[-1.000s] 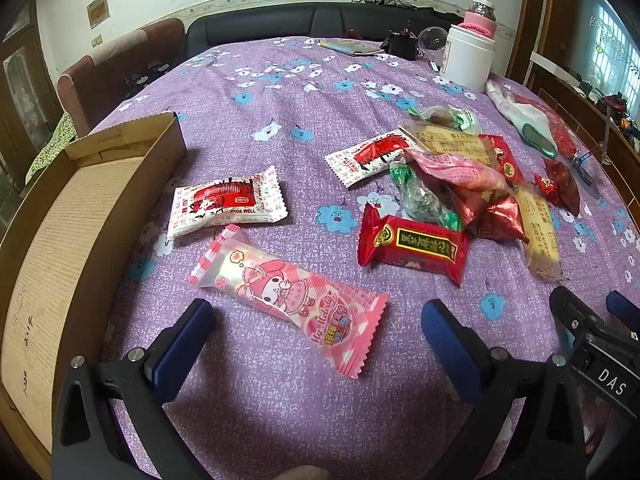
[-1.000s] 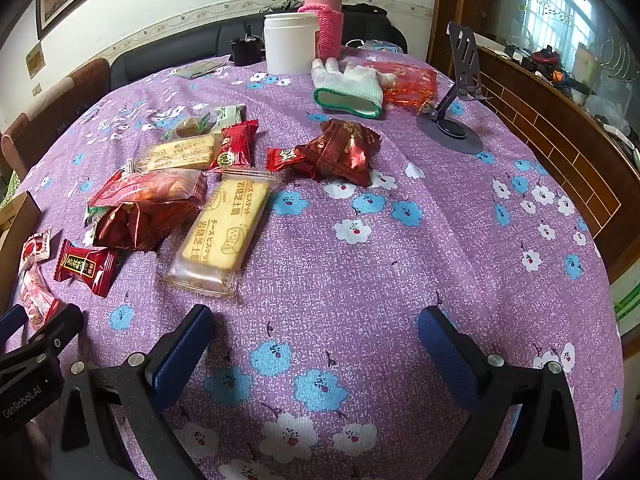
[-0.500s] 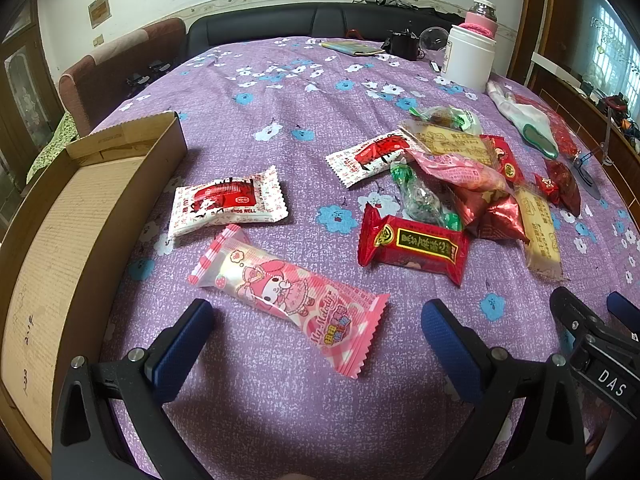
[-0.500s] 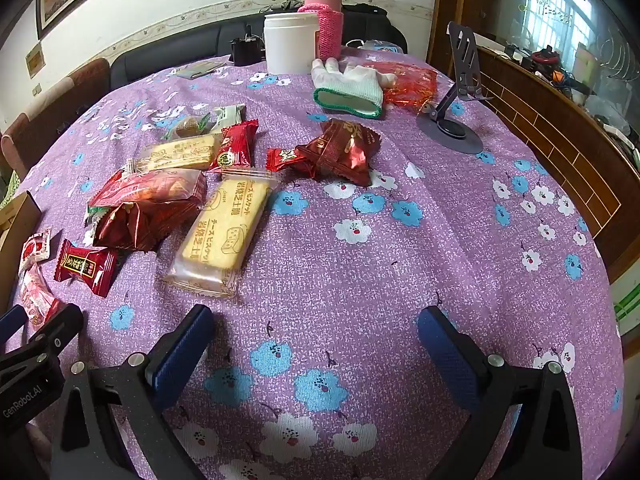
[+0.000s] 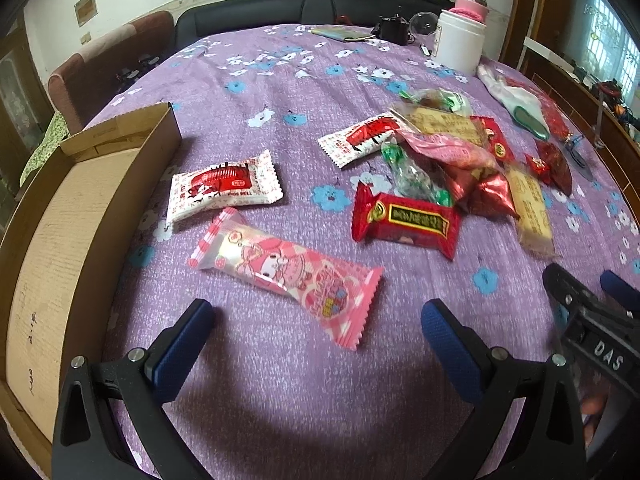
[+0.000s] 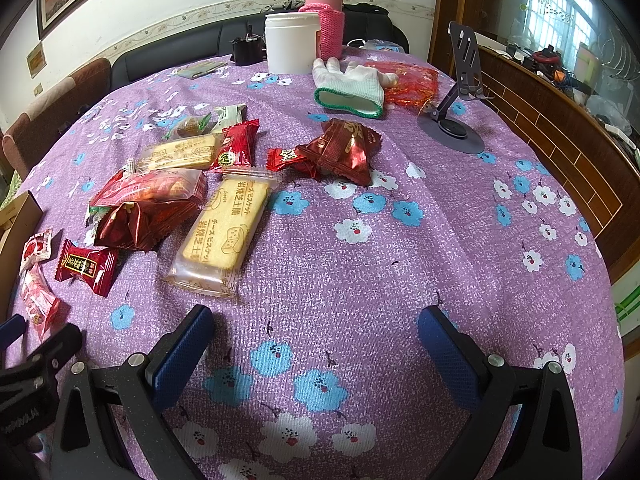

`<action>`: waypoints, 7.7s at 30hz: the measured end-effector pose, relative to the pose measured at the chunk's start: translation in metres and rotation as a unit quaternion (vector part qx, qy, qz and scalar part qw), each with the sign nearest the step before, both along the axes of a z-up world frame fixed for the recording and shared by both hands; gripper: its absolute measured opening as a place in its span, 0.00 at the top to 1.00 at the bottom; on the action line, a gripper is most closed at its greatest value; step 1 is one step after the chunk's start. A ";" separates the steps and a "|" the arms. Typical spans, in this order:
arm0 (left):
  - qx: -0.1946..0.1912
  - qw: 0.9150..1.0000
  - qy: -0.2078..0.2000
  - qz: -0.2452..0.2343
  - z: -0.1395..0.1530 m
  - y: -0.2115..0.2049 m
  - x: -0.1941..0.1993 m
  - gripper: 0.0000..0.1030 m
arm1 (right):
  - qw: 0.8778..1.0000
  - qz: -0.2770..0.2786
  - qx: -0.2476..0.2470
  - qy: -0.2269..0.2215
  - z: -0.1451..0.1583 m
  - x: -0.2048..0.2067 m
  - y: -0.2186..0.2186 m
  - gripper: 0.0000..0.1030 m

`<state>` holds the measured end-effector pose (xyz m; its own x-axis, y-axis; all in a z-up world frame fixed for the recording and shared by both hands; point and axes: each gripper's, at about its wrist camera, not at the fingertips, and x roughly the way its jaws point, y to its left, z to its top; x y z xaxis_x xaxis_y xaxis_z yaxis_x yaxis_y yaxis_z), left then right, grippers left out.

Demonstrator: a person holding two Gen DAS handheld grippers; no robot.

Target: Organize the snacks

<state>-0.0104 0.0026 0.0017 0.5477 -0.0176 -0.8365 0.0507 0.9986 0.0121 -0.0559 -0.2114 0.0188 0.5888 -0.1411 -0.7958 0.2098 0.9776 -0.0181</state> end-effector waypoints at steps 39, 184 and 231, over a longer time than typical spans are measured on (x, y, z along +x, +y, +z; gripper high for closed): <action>-0.026 0.931 -0.360 -0.045 0.289 0.120 -0.116 0.00 | 0.989 0.017 -0.014 -0.147 0.162 -0.056 -0.018 0.03; -0.266 0.962 -0.026 0.055 0.111 0.240 0.011 0.21 | 0.977 0.155 0.143 -0.029 0.079 0.034 0.133 0.43; 0.052 0.982 0.059 -0.170 0.023 0.035 0.060 0.59 | 0.966 0.202 0.158 -0.022 0.013 0.041 0.095 0.80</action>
<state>0.0499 0.0374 0.0247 0.4232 -0.0938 -0.9012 0.3883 0.9174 0.0869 -0.0146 -0.1166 0.0321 0.5790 0.3524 -0.7352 -0.1957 0.9355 0.2943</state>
